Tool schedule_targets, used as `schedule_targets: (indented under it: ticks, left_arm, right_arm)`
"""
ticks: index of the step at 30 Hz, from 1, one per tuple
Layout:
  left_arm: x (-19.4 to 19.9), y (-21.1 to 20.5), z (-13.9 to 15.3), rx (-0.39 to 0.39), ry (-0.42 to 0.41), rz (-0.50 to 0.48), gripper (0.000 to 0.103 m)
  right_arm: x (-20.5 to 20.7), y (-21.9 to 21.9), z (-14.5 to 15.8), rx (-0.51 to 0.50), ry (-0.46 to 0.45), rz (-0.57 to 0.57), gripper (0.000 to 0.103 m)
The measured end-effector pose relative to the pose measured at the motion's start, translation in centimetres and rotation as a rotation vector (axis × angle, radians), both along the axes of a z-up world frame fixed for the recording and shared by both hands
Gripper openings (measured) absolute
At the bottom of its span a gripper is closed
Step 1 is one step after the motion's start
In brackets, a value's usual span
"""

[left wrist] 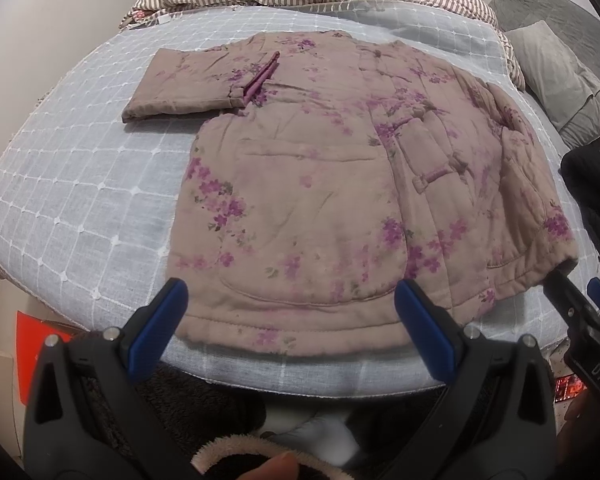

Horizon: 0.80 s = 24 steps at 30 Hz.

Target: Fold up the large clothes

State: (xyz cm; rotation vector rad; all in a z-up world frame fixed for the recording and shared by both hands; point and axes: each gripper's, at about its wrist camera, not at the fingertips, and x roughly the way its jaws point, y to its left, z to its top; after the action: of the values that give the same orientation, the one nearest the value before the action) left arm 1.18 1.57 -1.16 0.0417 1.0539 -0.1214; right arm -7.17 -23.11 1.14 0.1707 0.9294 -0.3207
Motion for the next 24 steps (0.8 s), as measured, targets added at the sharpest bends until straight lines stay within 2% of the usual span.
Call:
schedule_targets:
  ticks: [7,18,21,24]
  left_arm:
    - [0.2,0.2,0.0,0.003,-0.004,0.012,0.102]
    - [1.2,1.3,0.1,-0.014,-0.041,0.093,0.102]
    - [1.8,1.8,0.1,-0.04,-0.04,0.113,0.102]
    - [2.8,2.4,0.2,-0.1,-0.027,0.114,0.102]
  right_arm:
    - [0.0,0.0,0.0,0.0,0.0,0.0,0.103]
    - [1.6,0.4,-0.1,-0.016,-0.002,0.013,0.103]
    - [2.3,0.0,0.1,-0.025,-0.006,0.01,0.103]
    - [3.1,-0.5,0.2,-0.025,-0.008,0.01,0.103]
